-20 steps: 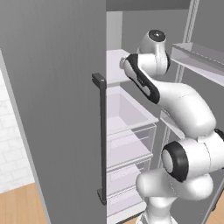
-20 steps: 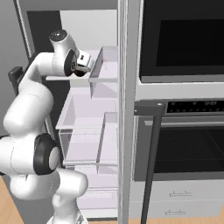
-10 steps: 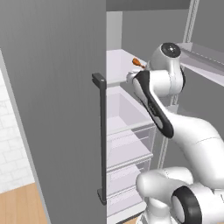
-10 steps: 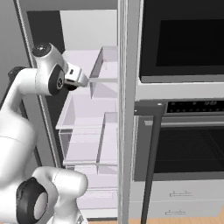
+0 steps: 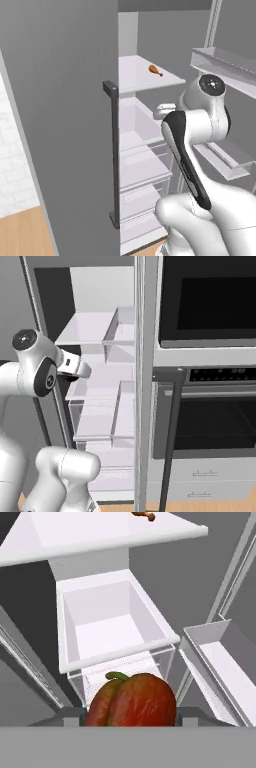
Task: Place one bell pepper and one chicken drumstick in each tupperware on the nearby counter, to pack two identical lunches.
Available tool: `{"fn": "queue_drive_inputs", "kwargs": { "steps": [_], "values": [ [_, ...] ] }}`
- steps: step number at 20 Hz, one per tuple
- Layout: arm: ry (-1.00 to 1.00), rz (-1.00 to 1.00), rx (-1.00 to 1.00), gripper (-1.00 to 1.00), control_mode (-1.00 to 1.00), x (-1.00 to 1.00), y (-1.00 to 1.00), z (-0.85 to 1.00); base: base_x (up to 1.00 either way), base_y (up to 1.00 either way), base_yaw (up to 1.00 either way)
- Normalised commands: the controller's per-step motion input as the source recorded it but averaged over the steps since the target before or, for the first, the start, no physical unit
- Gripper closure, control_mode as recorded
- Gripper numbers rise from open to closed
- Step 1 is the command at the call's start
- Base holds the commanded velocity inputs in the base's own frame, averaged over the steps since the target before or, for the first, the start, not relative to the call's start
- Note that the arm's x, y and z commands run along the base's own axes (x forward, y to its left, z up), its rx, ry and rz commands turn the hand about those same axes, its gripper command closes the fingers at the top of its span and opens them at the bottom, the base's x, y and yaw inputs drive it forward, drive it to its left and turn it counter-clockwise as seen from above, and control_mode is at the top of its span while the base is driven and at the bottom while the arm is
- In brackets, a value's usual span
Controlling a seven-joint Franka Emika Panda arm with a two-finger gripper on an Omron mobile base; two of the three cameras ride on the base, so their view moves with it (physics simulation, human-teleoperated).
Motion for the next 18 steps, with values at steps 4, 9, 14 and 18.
{"fn": "queue_drive_inputs", "kwargs": {
  "steps": [4,9,14,18],
  "values": [
    [0.0,0.0,0.0,1.0,1.0,0.0,0.0,0.0,-1.0,-0.24,0.0],
    [0.0,0.0,0.0,1.0,1.0,0.0,0.0,0.0,-0.95,-0.9,-0.03],
    [0.0,0.0,0.0,1.0,1.0,0.0,0.0,0.0,-0.39,-1.0,-0.15],
    [0.0,0.0,0.0,1.0,1.0,0.0,0.0,0.0,0.1,-1.0,-0.15]
  ]
}}
